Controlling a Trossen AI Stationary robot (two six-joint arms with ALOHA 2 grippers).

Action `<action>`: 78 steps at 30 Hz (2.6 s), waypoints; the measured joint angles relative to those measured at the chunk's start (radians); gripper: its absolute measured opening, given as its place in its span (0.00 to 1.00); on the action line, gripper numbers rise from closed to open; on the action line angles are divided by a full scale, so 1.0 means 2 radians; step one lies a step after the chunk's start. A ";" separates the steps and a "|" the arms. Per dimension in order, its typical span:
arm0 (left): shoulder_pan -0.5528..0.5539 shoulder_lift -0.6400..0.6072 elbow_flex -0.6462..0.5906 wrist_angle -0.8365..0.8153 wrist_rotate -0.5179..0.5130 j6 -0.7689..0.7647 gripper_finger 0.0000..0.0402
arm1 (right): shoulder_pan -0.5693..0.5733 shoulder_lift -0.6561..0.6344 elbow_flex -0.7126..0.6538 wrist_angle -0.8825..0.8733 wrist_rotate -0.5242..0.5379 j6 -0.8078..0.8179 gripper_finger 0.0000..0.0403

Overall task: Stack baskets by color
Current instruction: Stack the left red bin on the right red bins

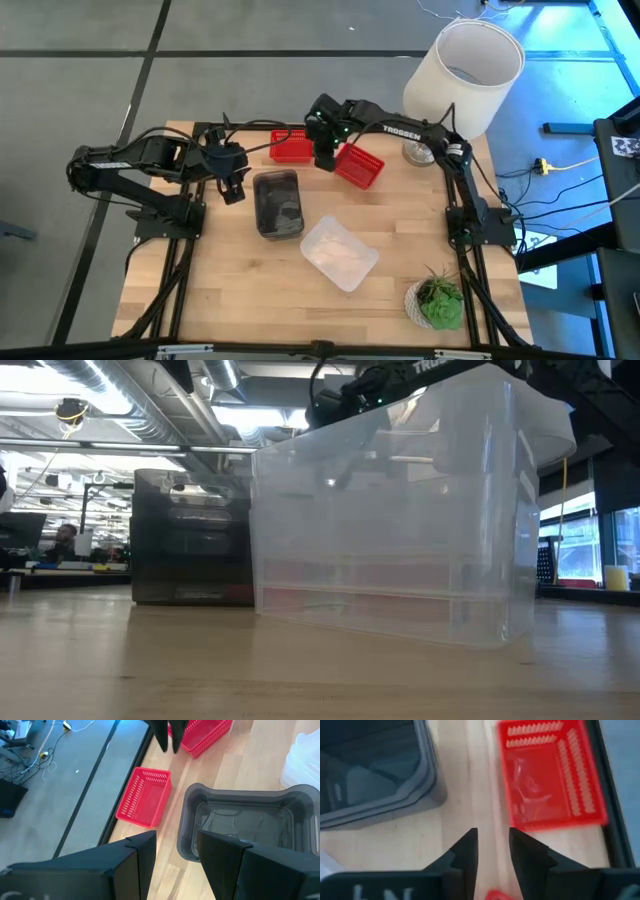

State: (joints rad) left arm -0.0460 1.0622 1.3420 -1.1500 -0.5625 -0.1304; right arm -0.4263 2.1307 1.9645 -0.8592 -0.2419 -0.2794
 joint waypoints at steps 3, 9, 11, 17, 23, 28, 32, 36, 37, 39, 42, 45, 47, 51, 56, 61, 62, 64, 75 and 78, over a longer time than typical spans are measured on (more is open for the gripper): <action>0.000 0.000 0.000 0.000 0.000 -0.001 0.33 | 0.003 0.013 -0.001 0.020 -0.007 -0.022 0.29; 0.000 0.000 0.000 0.000 0.000 -0.021 0.33 | 0.002 0.043 -0.001 0.033 0.004 -0.024 0.29; 0.000 0.000 0.000 0.000 0.000 -0.022 0.33 | 0.002 0.050 -0.001 0.046 0.019 -0.029 0.29; 0.000 0.000 0.000 0.000 0.000 -0.023 0.33 | 0.003 0.065 -0.001 0.056 0.019 -0.034 0.29; 0.000 0.000 0.000 0.000 0.000 -0.023 0.33 | 0.003 0.082 -0.001 0.071 0.023 -0.031 0.29; 0.000 0.000 0.000 0.000 0.000 -0.026 0.33 | 0.003 0.094 -0.001 0.073 0.069 -0.033 0.29; 0.000 0.000 0.000 0.000 0.000 -0.026 0.33 | 0.003 0.096 -0.001 0.080 0.072 -0.033 0.29; 0.000 0.000 0.000 0.000 0.000 -0.026 0.33 | 0.003 0.096 -0.001 0.086 0.072 -0.047 0.29; 0.000 0.000 0.000 0.000 0.000 -0.026 0.33 | 0.003 0.096 -0.001 0.087 0.072 -0.051 0.29; 0.000 0.000 0.000 0.000 0.000 -0.026 0.33 | 0.003 0.098 -0.001 0.090 0.072 -0.053 0.29; 0.000 0.000 0.000 0.000 0.000 -0.026 0.33 | 0.003 0.108 0.000 0.091 0.072 -0.054 0.29; 0.000 0.000 0.000 0.000 -0.001 -0.026 0.33 | 0.005 0.115 -0.001 0.084 0.100 -0.054 0.29; 0.000 0.000 0.000 0.000 -0.001 -0.026 0.33 | 0.005 0.117 -0.001 0.091 0.111 -0.055 0.28; 0.000 0.000 0.000 0.000 -0.001 -0.025 0.33 | 0.006 0.117 -0.001 0.088 0.111 -0.059 0.22; 0.000 0.000 0.000 0.000 -0.001 -0.025 0.33 | 0.006 0.117 -0.001 0.088 0.112 -0.059 0.04; 0.000 0.000 0.000 0.000 -0.001 -0.025 0.33 | 0.009 0.117 0.000 0.087 0.113 -0.048 0.01; 0.000 0.000 0.000 0.000 -0.001 -0.025 0.33 | 0.010 0.116 0.000 0.086 0.113 -0.048 0.01; 0.000 0.000 0.000 0.000 -0.001 -0.025 0.33 | 0.013 0.114 0.000 0.079 0.114 -0.045 0.01; 0.000 0.000 0.000 0.000 0.003 -0.023 0.33 | 0.030 0.109 0.131 -0.118 0.194 0.050 0.00; 0.000 0.000 0.000 0.000 0.003 -0.021 0.33 | 0.030 0.107 0.183 -0.166 0.195 0.106 0.00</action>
State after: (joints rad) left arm -0.0463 1.0619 1.3418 -1.1503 -0.5565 -0.1726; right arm -0.3655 2.3447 2.3311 -1.1911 0.1477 -0.0678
